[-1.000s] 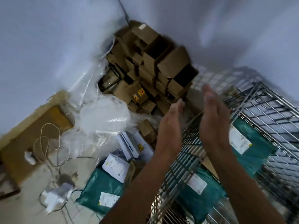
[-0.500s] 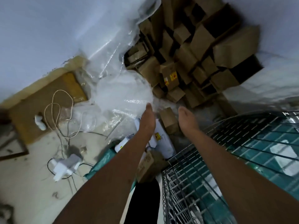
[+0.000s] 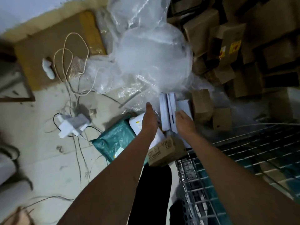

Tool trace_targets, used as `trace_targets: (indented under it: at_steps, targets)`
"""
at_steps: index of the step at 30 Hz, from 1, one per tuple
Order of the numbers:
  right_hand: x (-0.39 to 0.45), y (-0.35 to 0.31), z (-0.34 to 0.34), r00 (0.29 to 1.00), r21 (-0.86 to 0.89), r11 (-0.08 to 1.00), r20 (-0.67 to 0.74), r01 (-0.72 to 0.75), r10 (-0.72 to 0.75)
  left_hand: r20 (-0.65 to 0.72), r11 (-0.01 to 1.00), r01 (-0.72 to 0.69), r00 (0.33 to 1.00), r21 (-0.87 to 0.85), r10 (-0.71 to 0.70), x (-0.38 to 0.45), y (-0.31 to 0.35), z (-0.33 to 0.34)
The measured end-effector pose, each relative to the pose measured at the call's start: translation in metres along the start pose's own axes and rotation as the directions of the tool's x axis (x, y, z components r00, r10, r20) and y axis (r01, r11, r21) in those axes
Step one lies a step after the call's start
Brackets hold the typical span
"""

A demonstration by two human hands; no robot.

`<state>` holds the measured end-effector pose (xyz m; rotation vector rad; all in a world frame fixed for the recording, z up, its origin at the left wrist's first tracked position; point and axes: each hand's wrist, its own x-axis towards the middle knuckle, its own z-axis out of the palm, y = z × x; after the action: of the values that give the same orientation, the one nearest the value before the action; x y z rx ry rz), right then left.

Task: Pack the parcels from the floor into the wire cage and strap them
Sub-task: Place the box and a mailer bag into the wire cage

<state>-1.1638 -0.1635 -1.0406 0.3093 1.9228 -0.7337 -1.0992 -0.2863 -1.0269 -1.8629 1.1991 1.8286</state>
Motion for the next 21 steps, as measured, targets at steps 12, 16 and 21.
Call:
trace_targets:
  at_steps: [12,16,21]
  targets:
    - [-0.006,0.034,0.143,0.937,-0.296,0.913,0.290,0.281,-0.194,-0.403,0.980,0.081,0.903,-0.180,-0.149,0.040,-0.096,-0.104]
    - [-0.005,0.036,0.206,0.872,-0.286,0.897,0.454,0.336,-0.182,-0.441,0.965,0.125,0.871,-0.231,-0.218,0.053,-0.130,-0.165]
    - [-0.018,0.054,0.260,0.857,-0.440,0.739,0.336,0.510,-0.391,-0.416,0.962,0.153,0.878,-0.226,-0.237,0.067,-0.169,-0.233]
